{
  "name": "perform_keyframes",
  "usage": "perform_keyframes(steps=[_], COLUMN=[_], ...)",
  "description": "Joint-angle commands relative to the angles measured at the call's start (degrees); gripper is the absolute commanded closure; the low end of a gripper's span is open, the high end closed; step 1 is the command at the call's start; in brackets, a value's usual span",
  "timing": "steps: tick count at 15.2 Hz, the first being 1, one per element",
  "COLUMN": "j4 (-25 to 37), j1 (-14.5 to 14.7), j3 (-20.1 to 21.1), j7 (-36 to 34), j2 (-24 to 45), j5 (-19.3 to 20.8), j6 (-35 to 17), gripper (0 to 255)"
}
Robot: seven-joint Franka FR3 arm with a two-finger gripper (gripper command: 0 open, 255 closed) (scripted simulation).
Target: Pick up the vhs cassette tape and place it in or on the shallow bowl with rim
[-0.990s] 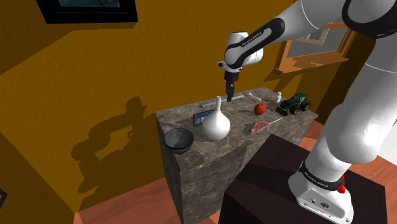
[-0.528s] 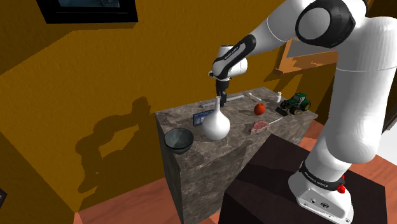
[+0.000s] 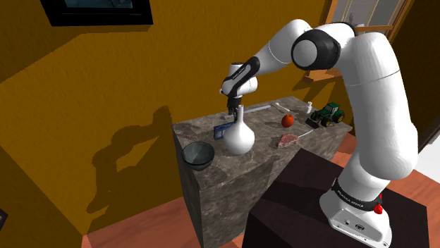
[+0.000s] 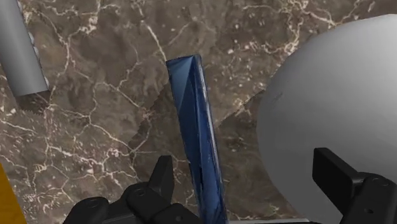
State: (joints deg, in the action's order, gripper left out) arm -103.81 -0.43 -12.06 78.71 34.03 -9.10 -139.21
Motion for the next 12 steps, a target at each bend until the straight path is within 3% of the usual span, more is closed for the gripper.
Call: perform_keyframes(steps=[1, 4, 12], j4=[4.1, 10.7, 12.6], j1=[-0.6, -1.4, -2.0], j3=[1.2, 2.4, 3.1], j7=[2.2, 4.8, 5.1], j2=[4.4, 10.4, 15.1], j5=[0.1, 0.6, 0.0], j6=[-0.1, 0.3, -2.6], gripper=[0, 0, 0])
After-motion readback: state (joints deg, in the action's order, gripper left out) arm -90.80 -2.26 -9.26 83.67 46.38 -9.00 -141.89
